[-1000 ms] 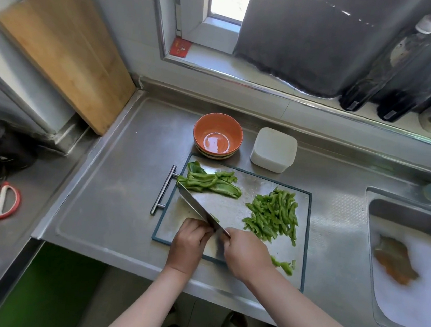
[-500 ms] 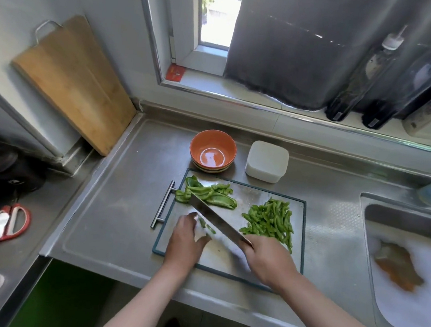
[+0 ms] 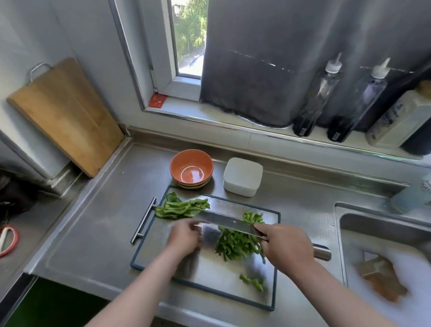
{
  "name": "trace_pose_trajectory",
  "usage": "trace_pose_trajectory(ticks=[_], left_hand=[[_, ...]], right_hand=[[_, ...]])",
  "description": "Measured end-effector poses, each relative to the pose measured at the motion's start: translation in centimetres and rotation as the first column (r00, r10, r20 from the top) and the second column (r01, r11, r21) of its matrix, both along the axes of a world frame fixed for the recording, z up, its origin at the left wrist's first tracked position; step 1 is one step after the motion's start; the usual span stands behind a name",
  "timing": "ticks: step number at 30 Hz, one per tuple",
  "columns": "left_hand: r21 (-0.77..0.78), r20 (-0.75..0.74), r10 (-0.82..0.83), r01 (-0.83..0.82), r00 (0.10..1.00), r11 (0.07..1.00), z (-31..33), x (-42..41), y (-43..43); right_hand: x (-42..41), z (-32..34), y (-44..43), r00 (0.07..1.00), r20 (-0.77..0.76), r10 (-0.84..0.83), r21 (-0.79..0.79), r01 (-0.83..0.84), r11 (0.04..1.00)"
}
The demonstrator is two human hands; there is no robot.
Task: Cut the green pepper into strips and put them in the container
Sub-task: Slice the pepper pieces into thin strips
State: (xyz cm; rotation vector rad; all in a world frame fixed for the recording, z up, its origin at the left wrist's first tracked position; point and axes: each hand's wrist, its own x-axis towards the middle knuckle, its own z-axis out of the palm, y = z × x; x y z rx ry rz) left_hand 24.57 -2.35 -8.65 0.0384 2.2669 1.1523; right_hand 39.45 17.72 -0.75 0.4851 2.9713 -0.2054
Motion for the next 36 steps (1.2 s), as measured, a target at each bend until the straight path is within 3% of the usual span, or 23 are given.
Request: trace_pose_trajectory(ticks=[2, 4, 6, 9, 12, 15, 18, 22, 26, 29, 36], left_hand=[[0.016, -0.075, 0.160, -0.159, 0.984, 0.987, 0.9, -1.9, -1.6], [-0.013, -0.243, 0.100, -0.106, 0.965, 0.994, 2.2, -3.0, -2.1], [0.001, -0.251, -0.105, 0.109, 0.962, 0.994, 4.3, -2.1, -0.3], [-0.034, -0.152, -0.467, 0.468, 0.871, 0.883, 6.1, 0.9, 4.1], [-0.104, -0.090, -0.627, 0.619, 0.774, 0.779, 5.7, 2.5, 7.0], [-0.149, -0.066, -0.635, 0.622, 0.770, 0.769, 5.5, 2.4, 7.8], [-0.116, -0.105, -0.539, 0.528, 0.835, 0.841, 5.1, 1.2, 6.8], [-0.060, -0.246, -0.228, 0.220, 0.942, 0.974, 5.5, -1.8, 3.3], [-0.046, -0.390, 0.064, -0.089, 0.918, 0.995, 5.5, -4.9, -0.8], [-0.120, -0.406, 0.020, -0.075, 0.914, 0.990, 4.2, -6.9, -3.1], [-0.396, -0.417, -0.432, 0.267, 0.800, 0.878, 0.4, -10.1, -6.9]], right_hand=[[0.5, 0.2, 0.9, 0.999, -0.006, 0.050, 0.057, -0.049, 0.997], [0.8, 0.3, 1.4, 0.996, 0.009, 0.085, 0.082, -0.086, 0.993], [0.9, 0.2, 1.5, 0.991, 0.035, 0.126, 0.084, -0.129, 0.988], [1.0, 0.1, 1.3, 0.984, 0.021, 0.179, 0.057, -0.180, 0.982], [0.9, 0.1, 1.2, 0.976, 0.016, 0.217, 0.056, -0.218, 0.974], [0.9, 0.2, 1.1, 0.971, 0.015, 0.240, 0.055, -0.241, 0.969], [0.9, 0.0, 1.1, 0.972, 0.010, 0.233, 0.034, -0.233, 0.972], [0.5, -0.1, 0.8, 0.987, 0.042, 0.153, -0.026, -0.152, 0.988], [-1.0, -0.7, 0.0, 0.998, 0.059, -0.035, -0.148, 0.043, 0.988], [-2.6, -1.1, -1.3, 0.979, 0.058, -0.197, -0.279, 0.206, 0.938], [-6.6, -1.6, -5.9, 0.918, 0.068, -0.390, -0.377, 0.386, 0.842]])
